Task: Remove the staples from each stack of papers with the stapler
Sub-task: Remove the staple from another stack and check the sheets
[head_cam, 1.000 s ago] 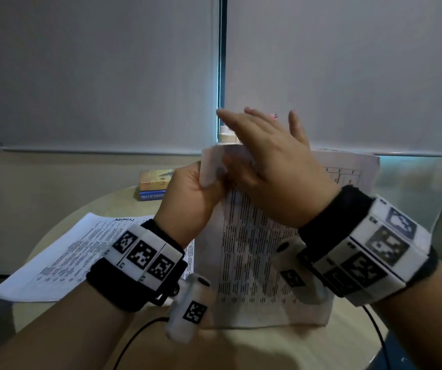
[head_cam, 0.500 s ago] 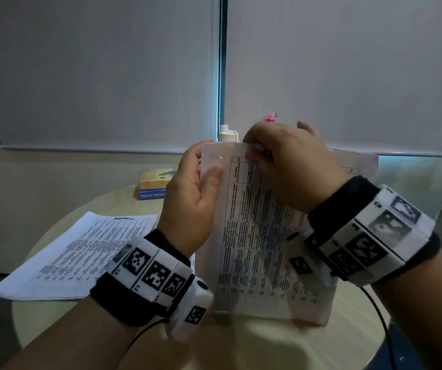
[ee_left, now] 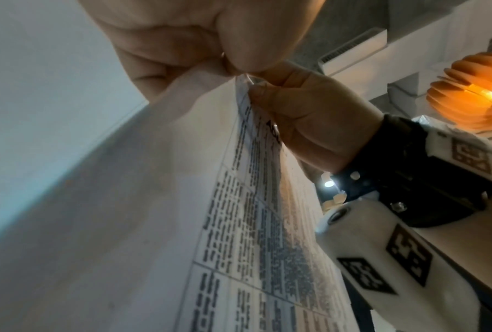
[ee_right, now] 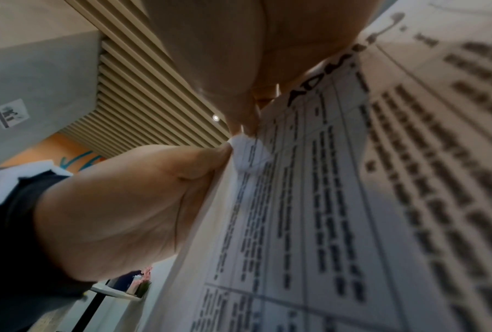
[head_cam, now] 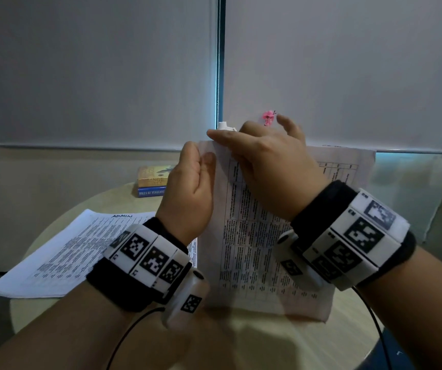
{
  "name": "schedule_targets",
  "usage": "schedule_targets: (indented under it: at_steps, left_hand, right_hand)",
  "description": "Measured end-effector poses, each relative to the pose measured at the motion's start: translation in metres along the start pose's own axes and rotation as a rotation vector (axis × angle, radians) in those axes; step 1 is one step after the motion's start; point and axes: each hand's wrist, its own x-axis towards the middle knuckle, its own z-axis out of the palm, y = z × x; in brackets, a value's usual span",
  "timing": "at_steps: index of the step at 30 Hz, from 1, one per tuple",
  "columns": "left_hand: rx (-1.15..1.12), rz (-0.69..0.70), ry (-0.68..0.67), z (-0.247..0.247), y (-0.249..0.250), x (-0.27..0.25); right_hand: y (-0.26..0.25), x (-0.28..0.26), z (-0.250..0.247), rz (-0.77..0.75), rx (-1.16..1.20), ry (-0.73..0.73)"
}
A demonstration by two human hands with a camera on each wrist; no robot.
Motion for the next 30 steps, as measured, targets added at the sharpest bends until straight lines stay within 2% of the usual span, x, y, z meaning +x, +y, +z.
schedule_targets:
  at_steps: [7,12,14,17,20,22,24,25,26,27,28,30]
  left_hand:
    - [0.092,0.012,0.001,-0.002,-0.002,0.0]
    - [0.063,0.0,-0.006,-0.003,-0.003,-0.001]
    - [0.016,-0.033,-0.027,-0.004,-0.006,-0.001]
    - [-0.191,-0.162,-0.149,-0.005,-0.009,-0.003]
    - [-0.137,-0.197,-0.142,-0.006,-0.015,-0.003]
    - [-0.099,-0.234,-0.089,-0.012,-0.024,0.002]
    - [-0.051,-0.329,-0.07,-0.024,-0.037,0.008]
    - [-0.046,-0.37,-0.071,-0.03,-0.044,0.009]
    - [-0.052,-0.401,-0.067,-0.036,-0.05,0.01]
    - [-0.061,-0.422,-0.064,-0.04,-0.056,0.01]
    - [-0.062,-0.442,-0.07,-0.043,-0.061,0.009]
    - [-0.06,-0.481,-0.081,-0.046,-0.071,0.008]
  right_hand:
    - [0.003,0.0,0.004,-0.033,-0.006,0.032]
    - [0.002,0.002,0.004,-0.053,-0.028,0.038]
    - [0.004,0.001,0.004,-0.034,0.012,0.041]
    - [0.006,0.003,0.002,0.012,0.045,-0.005]
    - [0.016,0.006,-0.006,0.038,0.015,-0.091]
    - [0.047,0.005,-0.016,0.135,0.138,0.006]
    - [0.092,-0.005,-0.024,0.31,0.338,0.246]
    - [0.116,-0.015,-0.025,0.426,0.364,0.33]
    - [0.138,-0.025,-0.022,0.557,0.313,0.313]
    - [0.158,-0.038,-0.012,0.689,0.229,0.187]
    - [0.176,-0.054,0.001,0.795,0.127,-0.021]
    - [0.193,-0.084,0.034,0.857,-0.075,-0.549]
